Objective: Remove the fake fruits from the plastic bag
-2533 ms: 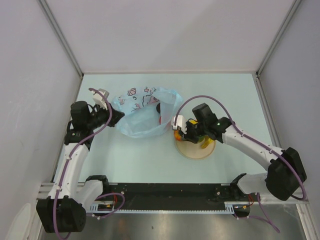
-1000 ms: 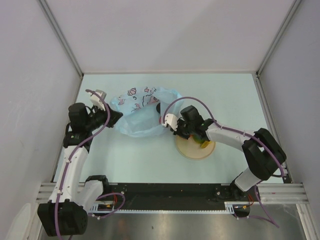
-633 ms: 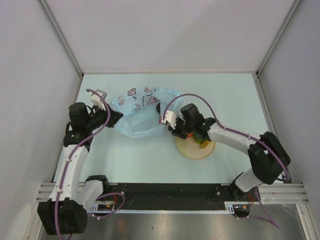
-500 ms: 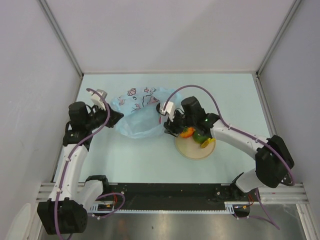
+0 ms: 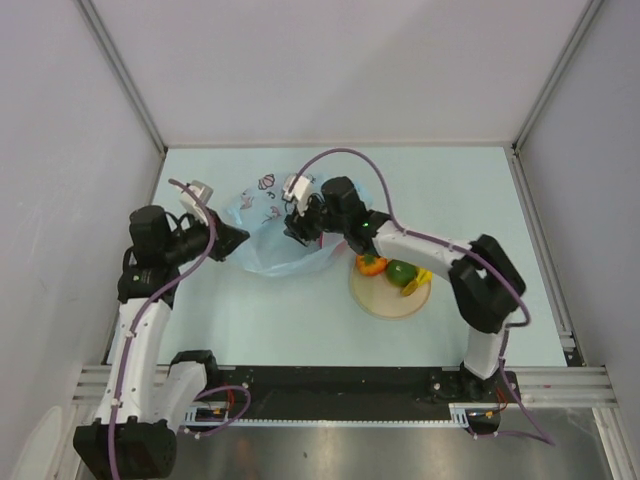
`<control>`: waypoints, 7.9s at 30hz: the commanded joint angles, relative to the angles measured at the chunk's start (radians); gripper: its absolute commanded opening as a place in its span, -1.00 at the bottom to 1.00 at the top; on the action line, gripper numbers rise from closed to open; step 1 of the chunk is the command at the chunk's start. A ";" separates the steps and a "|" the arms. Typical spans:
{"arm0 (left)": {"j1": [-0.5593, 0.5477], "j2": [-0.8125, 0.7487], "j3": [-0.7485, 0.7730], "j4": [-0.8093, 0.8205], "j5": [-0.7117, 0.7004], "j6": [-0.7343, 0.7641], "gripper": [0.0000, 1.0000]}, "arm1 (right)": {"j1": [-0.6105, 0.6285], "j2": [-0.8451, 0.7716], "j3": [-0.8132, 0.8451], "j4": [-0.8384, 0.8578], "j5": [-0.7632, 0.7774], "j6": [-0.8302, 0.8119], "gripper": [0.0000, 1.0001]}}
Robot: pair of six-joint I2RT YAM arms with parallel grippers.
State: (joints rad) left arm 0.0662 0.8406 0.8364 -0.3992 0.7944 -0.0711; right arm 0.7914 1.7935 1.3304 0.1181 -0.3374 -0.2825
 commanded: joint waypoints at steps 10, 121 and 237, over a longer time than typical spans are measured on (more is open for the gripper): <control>0.050 0.035 0.472 0.036 -0.084 0.019 -0.99 | -0.050 0.213 0.258 -0.072 0.274 -0.150 0.22; 0.067 0.026 -0.056 -0.388 -0.230 0.706 -1.00 | -0.089 -0.260 0.139 -1.549 -0.005 -1.212 -0.05; 0.069 0.150 -0.003 -0.285 -0.247 0.603 -0.99 | -0.146 -0.660 -0.456 -0.787 -0.023 -0.288 0.48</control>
State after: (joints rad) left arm 0.1295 0.9836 0.8211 -0.7109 0.5095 0.5472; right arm 0.6510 1.2064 0.8318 -0.6434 -0.3046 -0.4858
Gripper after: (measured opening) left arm 0.006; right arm 0.620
